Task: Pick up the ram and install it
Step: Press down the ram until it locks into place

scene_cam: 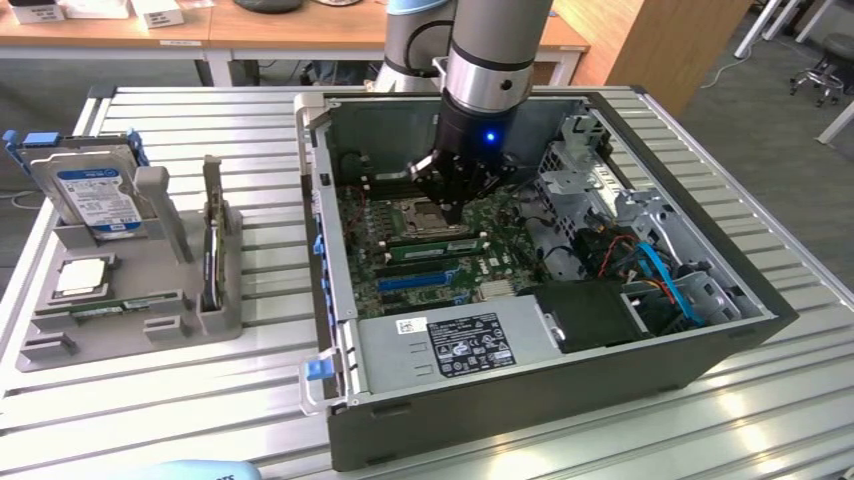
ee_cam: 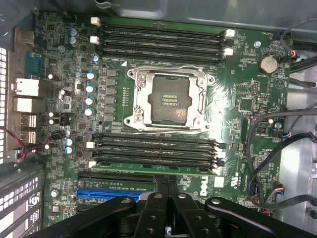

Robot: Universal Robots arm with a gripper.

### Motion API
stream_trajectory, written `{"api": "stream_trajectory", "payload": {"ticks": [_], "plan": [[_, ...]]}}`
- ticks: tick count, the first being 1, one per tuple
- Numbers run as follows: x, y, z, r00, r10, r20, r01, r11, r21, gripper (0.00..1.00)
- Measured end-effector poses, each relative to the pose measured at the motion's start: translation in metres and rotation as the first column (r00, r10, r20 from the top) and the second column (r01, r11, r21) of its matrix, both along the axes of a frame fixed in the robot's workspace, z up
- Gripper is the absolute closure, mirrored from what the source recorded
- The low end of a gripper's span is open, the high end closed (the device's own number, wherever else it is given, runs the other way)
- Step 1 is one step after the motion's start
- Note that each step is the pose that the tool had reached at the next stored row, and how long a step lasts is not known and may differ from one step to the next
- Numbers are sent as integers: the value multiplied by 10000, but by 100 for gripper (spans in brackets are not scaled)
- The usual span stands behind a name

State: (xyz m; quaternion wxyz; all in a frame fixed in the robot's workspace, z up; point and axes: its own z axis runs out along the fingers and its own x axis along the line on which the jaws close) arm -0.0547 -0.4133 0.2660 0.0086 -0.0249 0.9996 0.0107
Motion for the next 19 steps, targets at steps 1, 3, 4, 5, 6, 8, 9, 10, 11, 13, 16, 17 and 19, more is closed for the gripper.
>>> {"api": "stream_trajectory", "payload": {"ticks": [1,3,4,5,6,8,9,10,11,13,16,17,19], "plan": [[0,0,0,10000,-2,0,2,10000,1,90],[0,0,0,10000,-7,0,7,10000,1,90],[-1,0,0,10000,-8,0,8,10000,1,90],[-1,0,0,10000,-9,0,9,10000,1,90],[-1,0,0,10000,-19,-7,19,10000,-1,90],[-1,0,1,10000,-37,-44,37,10000,-1,90],[0,0,0,10000,-42,-68,42,10000,-1,90],[-1,0,0,10000,-45,-82,45,10000,0,90],[-1,0,0,10000,-47,-86,47,10000,1,90],[0,0,0,10000,-47,-87,47,10000,1,90],[7,0,-1,10000,-44,-87,44,10000,1,90],[12,0,-1,9999,-49,-87,49,10000,2,90],[22,0,-1,9999,-81,-89,81,10000,2,90]]}}
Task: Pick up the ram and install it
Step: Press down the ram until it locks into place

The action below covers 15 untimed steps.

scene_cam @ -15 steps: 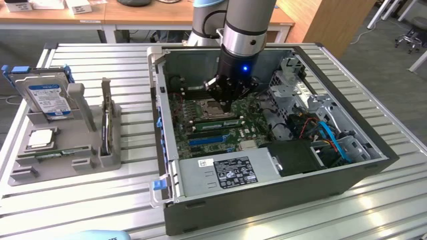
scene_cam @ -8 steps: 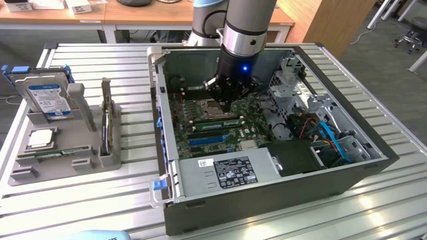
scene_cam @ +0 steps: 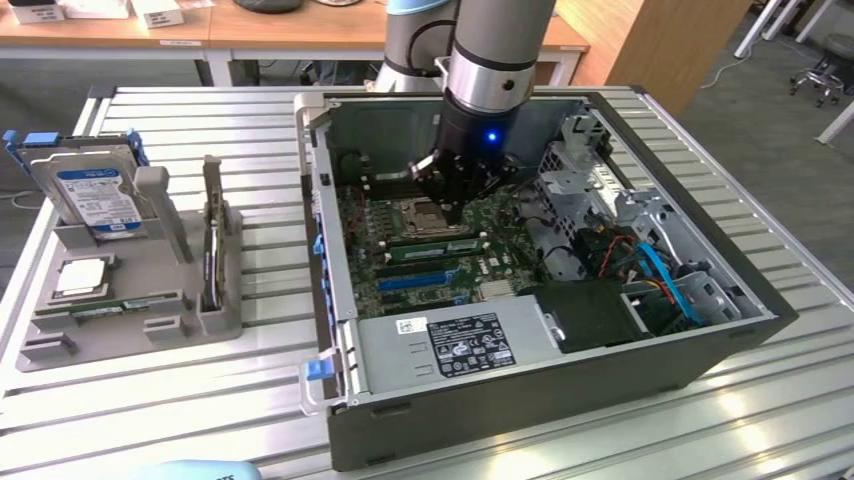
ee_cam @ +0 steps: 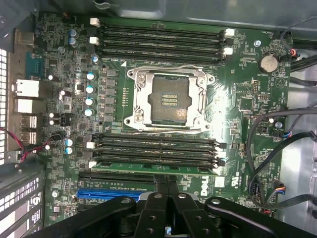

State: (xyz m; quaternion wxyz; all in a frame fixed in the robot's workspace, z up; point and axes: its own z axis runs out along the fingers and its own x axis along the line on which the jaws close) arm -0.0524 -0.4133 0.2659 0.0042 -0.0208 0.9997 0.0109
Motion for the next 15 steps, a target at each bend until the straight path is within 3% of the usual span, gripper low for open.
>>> {"api": "stream_trajectory", "payload": {"ticks": [15], "plan": [[4,0,0,10000,-17,-1,17,10000,0,90]]}}
